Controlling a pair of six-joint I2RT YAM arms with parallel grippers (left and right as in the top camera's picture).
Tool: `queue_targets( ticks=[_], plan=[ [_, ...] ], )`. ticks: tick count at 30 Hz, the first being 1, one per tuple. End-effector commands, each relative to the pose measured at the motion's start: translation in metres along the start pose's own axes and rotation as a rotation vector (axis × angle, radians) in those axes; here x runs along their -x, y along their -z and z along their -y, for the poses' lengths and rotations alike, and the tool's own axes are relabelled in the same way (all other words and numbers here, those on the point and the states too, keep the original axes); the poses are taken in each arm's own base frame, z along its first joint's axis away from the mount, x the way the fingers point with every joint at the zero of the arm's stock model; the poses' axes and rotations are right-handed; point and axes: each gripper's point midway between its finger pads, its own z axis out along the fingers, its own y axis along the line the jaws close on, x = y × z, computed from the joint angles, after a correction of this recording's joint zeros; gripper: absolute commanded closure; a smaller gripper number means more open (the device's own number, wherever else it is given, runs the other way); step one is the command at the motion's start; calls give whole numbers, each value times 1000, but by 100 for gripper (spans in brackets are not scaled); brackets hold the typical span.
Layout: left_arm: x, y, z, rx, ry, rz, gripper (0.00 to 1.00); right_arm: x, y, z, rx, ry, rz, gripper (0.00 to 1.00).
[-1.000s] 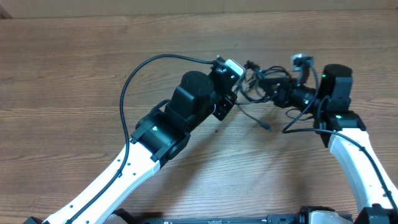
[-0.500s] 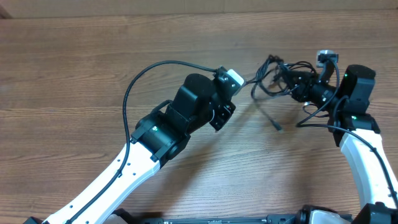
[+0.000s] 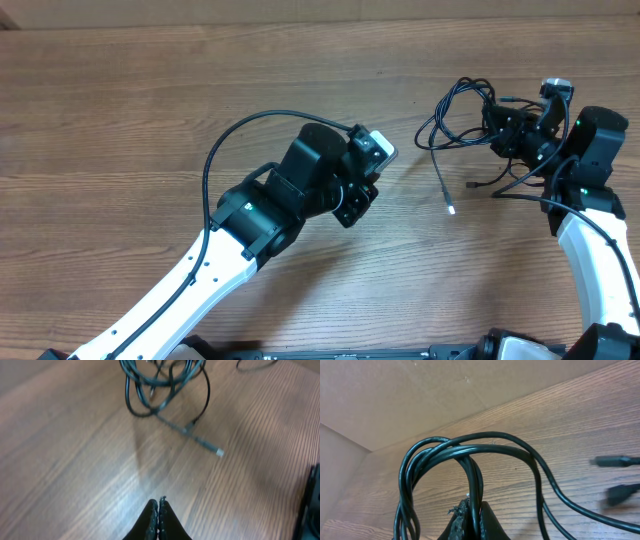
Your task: Untangle cables
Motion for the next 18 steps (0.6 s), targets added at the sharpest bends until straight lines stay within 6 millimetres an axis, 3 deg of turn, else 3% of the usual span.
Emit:
queue_targets(
  ticks=[1, 3, 5, 6, 8, 13, 18],
  plan=[
    [32, 13, 4, -15, -46, 117, 96, 10, 3, -4, 7, 28, 26, 96],
    [41, 14, 4, -6, -140, 152, 96, 9, 3, -7, 25, 28, 21, 96],
    [42, 14, 3, 2, -233, 156, 77, 8, 3, -11, 48, 29, 14, 96],
    [41, 13, 3, 4, -266, 152, 47, 7, 3, -13, 61, 29, 10, 96],
    [38, 8, 2, 4, -283, 141, 0, 5, 3, -21, 105, 30, -3, 96],
    [32, -4, 0, -5, -229, 114, 0, -5, 7, -42, 236, 57, -47, 96],
    [44, -8, -3, -5, -108, 160, 0, -24, 14, -64, 375, 137, -109, 96]
  ],
)
